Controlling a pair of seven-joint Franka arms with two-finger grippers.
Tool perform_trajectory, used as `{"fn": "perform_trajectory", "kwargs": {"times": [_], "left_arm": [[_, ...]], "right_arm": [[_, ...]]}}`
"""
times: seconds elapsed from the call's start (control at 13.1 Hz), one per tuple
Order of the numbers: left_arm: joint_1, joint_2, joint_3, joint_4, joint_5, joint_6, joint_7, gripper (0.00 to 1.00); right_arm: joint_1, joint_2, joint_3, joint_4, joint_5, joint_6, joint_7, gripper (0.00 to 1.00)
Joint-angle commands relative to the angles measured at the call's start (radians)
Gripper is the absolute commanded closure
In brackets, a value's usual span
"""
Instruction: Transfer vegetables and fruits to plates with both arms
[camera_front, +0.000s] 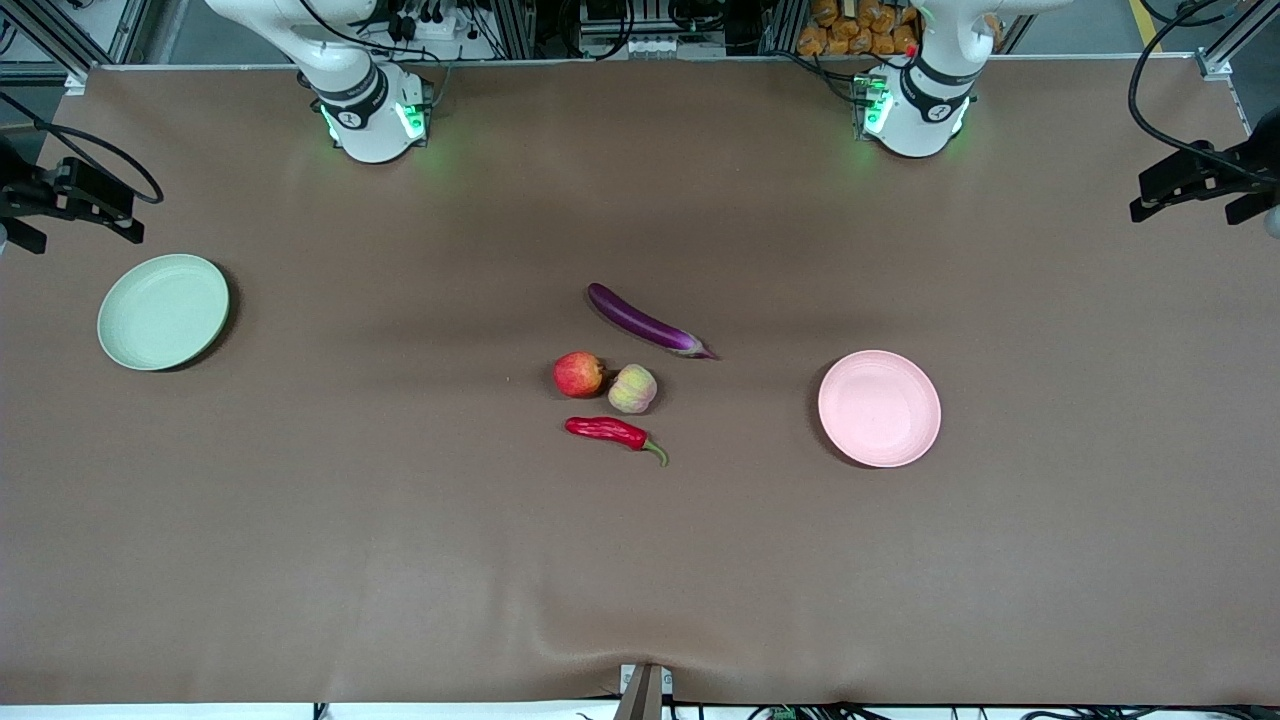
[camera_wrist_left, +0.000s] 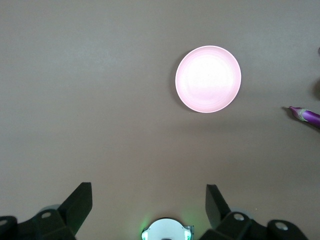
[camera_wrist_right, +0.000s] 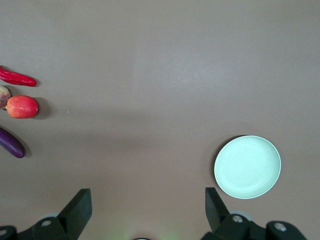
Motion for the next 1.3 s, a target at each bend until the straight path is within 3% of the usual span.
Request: {"fn": "perform_trajectory", "kwargs": {"times": [0.0, 1.22], "left_arm": [[0.003, 0.005, -0.005, 0.008, 0.009, 0.008, 0.024, 0.0], [0.004, 0.008, -0.003, 0.006, 0.007, -0.021, 0.049, 0.0]], "right_arm": [[-0.012, -0.009, 0.014, -0.011, -0.016, 0.006, 0.014, 0.0], [-0.01, 0.013, 0.017, 0.005, 0.0, 0.041, 0.006, 0.0]]}}
